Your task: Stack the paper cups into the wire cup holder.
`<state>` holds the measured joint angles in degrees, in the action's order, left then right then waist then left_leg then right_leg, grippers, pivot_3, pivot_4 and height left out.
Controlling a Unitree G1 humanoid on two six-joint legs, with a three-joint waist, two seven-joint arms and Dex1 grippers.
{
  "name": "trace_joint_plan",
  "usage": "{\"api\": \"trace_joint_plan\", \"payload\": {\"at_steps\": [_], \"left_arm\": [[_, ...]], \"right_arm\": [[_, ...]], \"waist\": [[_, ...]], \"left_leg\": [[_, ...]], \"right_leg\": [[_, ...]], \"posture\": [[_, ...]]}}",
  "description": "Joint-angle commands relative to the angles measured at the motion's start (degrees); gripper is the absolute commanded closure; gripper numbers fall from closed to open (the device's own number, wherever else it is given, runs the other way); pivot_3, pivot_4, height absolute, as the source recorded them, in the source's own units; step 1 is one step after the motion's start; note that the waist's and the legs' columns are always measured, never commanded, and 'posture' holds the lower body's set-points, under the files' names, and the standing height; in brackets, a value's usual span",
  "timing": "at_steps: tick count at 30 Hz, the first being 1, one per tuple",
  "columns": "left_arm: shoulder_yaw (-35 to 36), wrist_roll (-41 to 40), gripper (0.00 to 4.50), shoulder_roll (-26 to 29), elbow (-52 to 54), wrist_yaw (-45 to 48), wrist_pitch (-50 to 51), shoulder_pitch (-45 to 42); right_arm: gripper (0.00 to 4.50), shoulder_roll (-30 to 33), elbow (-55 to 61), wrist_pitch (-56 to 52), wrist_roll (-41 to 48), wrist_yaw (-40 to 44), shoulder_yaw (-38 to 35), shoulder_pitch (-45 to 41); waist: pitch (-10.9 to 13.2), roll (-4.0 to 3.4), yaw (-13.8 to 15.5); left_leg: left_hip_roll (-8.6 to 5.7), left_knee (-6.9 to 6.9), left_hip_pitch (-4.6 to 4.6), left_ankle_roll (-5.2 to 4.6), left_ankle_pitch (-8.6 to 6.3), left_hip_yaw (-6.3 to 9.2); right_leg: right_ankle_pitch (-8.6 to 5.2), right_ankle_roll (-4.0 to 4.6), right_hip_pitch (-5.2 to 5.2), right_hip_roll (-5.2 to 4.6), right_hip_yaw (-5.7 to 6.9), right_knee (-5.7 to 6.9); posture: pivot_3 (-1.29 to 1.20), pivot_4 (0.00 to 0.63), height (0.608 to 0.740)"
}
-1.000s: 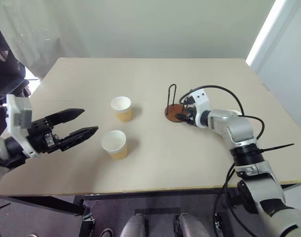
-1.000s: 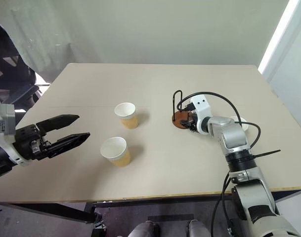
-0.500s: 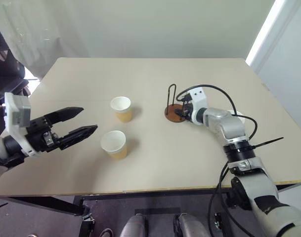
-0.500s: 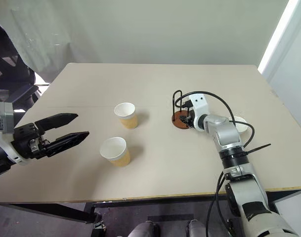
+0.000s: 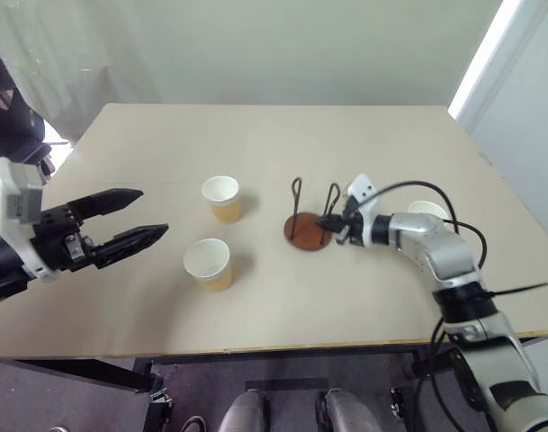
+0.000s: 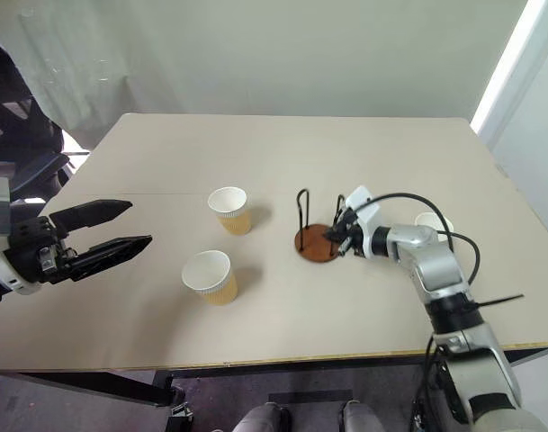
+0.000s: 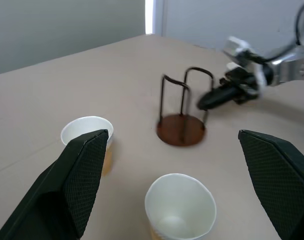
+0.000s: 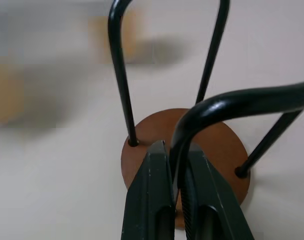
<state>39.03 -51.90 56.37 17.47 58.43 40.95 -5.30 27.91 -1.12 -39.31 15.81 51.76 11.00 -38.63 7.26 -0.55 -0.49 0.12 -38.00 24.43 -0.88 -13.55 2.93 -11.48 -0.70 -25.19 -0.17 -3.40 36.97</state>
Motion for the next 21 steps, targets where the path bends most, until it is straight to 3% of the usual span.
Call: {"api": "trace_joint_plan", "payload": {"at_steps": [1,7,14,21], "left_arm": [[0.8,0.4,0.00,1.3,-0.3,1.0,-1.5,-0.8],[-1.3,1.3,0.00,1.9,-1.8,1.9,-2.3,-2.3],[-2.8,2.2,0.00,2.2,-3.0,3.0,-2.7,-4.0],[-2.7,2.5,0.00,2.5,-3.3,3.5,-2.7,-3.9]], "right_arm": [[4.45,5.4,13.2,-3.7,6.8,8.9,0.6,2.9],[4.45,10.2,20.1,-5.4,9.1,12.0,2.0,6.9],[4.45,6.0,17.3,-4.3,3.3,3.3,4.4,6.2],[4.45,5.0,17.8,-4.6,2.0,0.5,4.7,6.5]], "waist": [[0.0,0.00,-0.1],[0.0,0.06,-0.2],[0.0,0.06,-0.3],[0.0,0.11,-0.3]], "left_leg": [[0.00,0.01,0.01,0.01,0.01,0.01],[0.03,0.02,-0.23,-0.01,0.21,0.02],[0.03,0.06,-0.29,-0.09,0.58,0.05],[0.02,0.08,-0.22,-0.04,0.55,0.04]], "right_leg": [[0.00,0.00,0.00,0.00,0.00,-0.02],[-0.09,0.13,0.22,0.03,-0.03,0.01],[0.09,0.39,0.20,0.04,-0.05,0.06],[0.11,0.41,0.12,0.03,-0.05,0.04]], "posture": [[0.00,0.150,0.740],[0.00,0.150,0.740],[0.00,0.150,0.740],[0.00,0.150,0.740]]}}
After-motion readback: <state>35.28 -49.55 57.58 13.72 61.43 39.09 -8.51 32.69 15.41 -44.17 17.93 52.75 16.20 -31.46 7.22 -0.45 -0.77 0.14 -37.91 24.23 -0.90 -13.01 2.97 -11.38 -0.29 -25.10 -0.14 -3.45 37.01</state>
